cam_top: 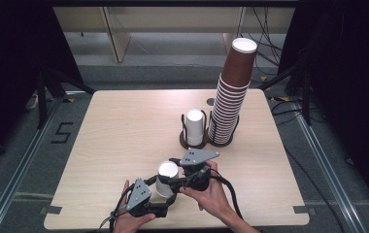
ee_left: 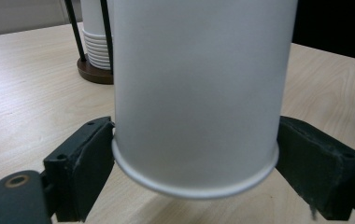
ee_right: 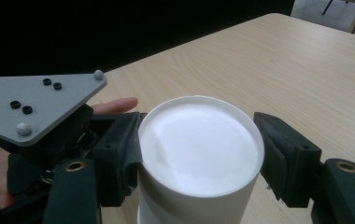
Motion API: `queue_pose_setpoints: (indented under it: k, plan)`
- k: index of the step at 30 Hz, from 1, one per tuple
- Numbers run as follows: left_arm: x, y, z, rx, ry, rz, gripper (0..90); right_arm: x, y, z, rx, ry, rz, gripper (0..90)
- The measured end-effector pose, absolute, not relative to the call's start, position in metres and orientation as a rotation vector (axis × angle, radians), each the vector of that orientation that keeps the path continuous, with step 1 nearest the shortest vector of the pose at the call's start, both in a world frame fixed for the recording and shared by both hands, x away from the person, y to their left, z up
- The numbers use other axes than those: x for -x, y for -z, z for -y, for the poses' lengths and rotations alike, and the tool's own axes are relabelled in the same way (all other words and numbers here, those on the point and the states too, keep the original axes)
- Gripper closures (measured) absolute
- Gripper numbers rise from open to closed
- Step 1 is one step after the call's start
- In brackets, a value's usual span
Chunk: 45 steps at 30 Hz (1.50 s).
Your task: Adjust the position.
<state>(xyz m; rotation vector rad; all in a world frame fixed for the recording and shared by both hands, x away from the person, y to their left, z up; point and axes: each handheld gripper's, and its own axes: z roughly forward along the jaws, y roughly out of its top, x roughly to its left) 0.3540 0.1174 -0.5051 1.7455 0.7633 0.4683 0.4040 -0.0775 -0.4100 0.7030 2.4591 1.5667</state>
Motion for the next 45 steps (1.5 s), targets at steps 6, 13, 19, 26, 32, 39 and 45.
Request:
queue_pose_setpoints:
  k: [6,13,19,26,32,39,45]
  plan:
    - [-0.355,0.506,-0.116,-1.732,-0.464,-0.752,13.6,-0.4,0.409,0.075,-0.709,-1.594,-2.478,35.7]
    - [-0.354,0.505,-0.117,-1.732,-0.469,-0.738,15.2,-0.399,0.409,0.075,-0.719,-1.603,-2.491,35.6]
    - [-0.355,0.502,-0.119,-1.766,-0.484,-0.704,21.0,-0.402,0.408,0.08,-0.73,-1.622,-2.507,30.1]
    - [-0.353,0.496,-0.119,-1.885,-0.582,-0.609,23.0,-0.402,0.4,0.091,-0.683,-1.532,-2.622,18.6]
    - [-0.35,0.494,-0.116,-1.967,-0.579,-0.56,23.1,-0.405,0.4,0.097,-0.605,-1.47,-2.704,20.1]
    - [-0.347,0.493,-0.114,-2.015,-0.56,-0.491,23.3,-0.406,0.404,0.097,-0.563,-1.423,-2.793,24.2]
    - [-0.346,0.493,-0.113,-2.039,-0.541,-0.451,23.2,-0.407,0.409,0.095,-0.527,-1.429,-2.837,32.0]
